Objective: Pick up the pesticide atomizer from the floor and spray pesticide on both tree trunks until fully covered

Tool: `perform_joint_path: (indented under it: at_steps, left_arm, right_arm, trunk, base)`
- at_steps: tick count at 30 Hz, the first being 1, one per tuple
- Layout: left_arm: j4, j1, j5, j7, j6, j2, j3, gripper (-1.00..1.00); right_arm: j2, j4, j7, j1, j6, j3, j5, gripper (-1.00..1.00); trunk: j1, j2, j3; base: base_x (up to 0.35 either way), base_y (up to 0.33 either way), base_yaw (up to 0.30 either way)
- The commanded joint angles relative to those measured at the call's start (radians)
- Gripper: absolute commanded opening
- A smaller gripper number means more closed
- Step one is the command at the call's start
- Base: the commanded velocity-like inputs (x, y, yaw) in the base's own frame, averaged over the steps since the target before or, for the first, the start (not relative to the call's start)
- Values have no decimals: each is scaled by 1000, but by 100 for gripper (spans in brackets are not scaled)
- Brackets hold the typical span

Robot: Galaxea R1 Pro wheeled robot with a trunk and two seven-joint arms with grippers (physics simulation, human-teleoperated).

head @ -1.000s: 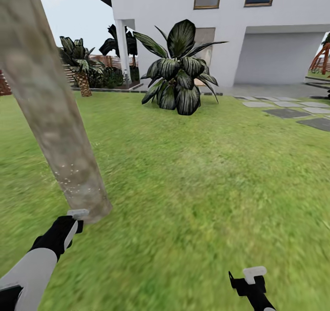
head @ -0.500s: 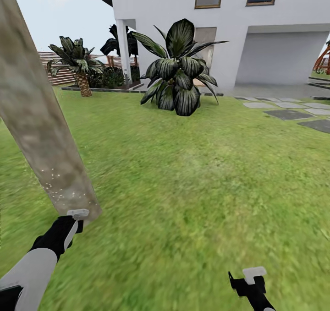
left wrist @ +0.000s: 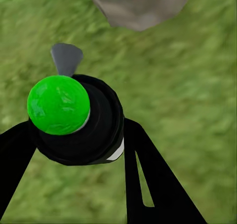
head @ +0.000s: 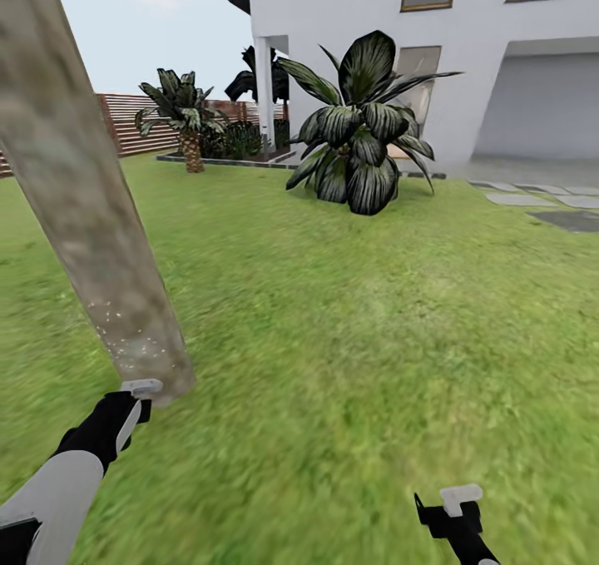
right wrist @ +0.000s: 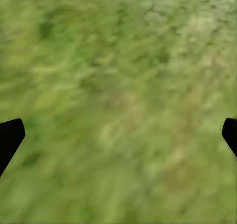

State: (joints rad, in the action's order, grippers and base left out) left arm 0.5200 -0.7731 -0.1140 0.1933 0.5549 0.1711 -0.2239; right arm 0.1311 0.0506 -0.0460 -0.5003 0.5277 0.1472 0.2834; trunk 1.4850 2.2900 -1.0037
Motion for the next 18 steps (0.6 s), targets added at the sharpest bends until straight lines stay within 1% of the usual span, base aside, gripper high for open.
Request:
perform_joint_path:
  at_steps: [1, 11, 13, 18]
  left_arm:
    - [0, 0, -1, 0, 0, 0, 0, -100]
    - [-3, 0, -1, 0, -1, -1, 1, -100]
    - [2, 0, -1, 0, 0, -1, 1, -100]
    - [8, 0, 1, 0, 0, -1, 0, -100]
  right_arm:
    - [0, 0, 0, 0, 0, 0, 0, 100]
    - [0, 0, 0, 0, 0, 0, 0, 100]
    - [0, 0, 0, 0, 0, 0, 0, 100]
    - [1, 0, 0, 0, 0, 0, 0, 100]
  trunk:
    - [0, 0, 0]
    - [0, 0, 0]
    - [0, 0, 0]
    - [0, 0, 0]
  base:
    - [235, -189, 274]
    - [236, -188, 263]
    - [236, -187, 84]
    - [227, -194, 8]
